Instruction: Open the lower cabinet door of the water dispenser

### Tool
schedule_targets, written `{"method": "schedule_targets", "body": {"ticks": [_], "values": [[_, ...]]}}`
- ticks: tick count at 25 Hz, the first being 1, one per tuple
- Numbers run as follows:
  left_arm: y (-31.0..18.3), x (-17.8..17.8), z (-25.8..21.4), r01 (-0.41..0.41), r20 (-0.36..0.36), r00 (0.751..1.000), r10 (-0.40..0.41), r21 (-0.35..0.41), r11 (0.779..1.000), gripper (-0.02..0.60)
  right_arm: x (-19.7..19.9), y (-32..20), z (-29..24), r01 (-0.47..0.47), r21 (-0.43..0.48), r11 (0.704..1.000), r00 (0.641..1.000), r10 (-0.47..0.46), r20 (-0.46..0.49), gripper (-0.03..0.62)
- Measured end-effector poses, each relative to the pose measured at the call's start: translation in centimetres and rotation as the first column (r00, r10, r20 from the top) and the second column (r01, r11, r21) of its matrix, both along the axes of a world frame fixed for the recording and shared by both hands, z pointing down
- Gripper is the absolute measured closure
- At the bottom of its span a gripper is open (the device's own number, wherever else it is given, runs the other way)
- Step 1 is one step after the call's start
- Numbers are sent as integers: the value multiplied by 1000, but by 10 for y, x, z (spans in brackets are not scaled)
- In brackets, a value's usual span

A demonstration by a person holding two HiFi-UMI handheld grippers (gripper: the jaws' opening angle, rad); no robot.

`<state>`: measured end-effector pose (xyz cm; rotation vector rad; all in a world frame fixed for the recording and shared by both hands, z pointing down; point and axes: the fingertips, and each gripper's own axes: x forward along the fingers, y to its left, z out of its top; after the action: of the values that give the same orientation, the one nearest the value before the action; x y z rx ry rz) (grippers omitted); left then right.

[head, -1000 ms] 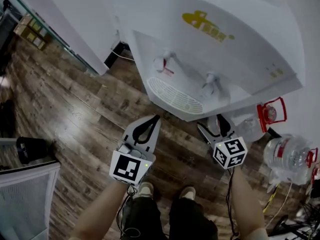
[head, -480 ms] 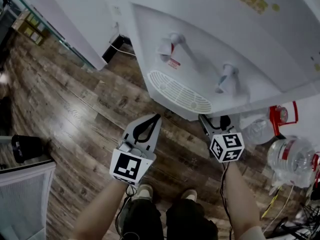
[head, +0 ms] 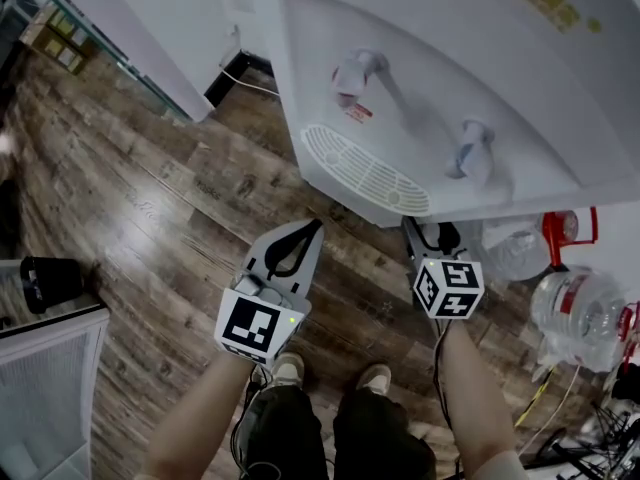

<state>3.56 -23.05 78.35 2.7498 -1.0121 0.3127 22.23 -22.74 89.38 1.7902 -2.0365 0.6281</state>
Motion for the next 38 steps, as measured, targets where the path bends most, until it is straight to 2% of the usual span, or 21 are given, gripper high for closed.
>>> {"method": "schedule_targets", "body": {"ticks": [4,9,14,17,21,26,32,38], "values": [[3,-11,0,31,8,1000,-30,-26,999,575,-1,2,-1,-23,-20,1000,999,22,-32,316],[7,-25,2,58,28,998,-56,-59,997,575,-15,18,-1,-8,-66,998,1000,6,-24,327],[13,-39,0,74,37,997,-71,-85,994,575,-49,45,0,96,-95,991,995,-98,-20,353],[17,-51,-2,83,46,996,-79,-97,992,575,-66,59,2,162,-115,980,985,-168,-44,393],[21,-72,-1,108,64,993,-101,-122,987,575,-89,73,2,207,-156,966,975,-216,-46,407],[30,-104,1,142,96,987,-129,-148,979,575,-141,92,2,281,-206,937,957,-290,-18,421],[41,-152,4,180,128,979,-159,-172,968,575,-216,94,4,323,-246,914,946,-313,81,401],[45,-207,3,255,144,962,-231,-179,950,575,-283,83,1,356,-267,896,931,-316,181,388]]}}
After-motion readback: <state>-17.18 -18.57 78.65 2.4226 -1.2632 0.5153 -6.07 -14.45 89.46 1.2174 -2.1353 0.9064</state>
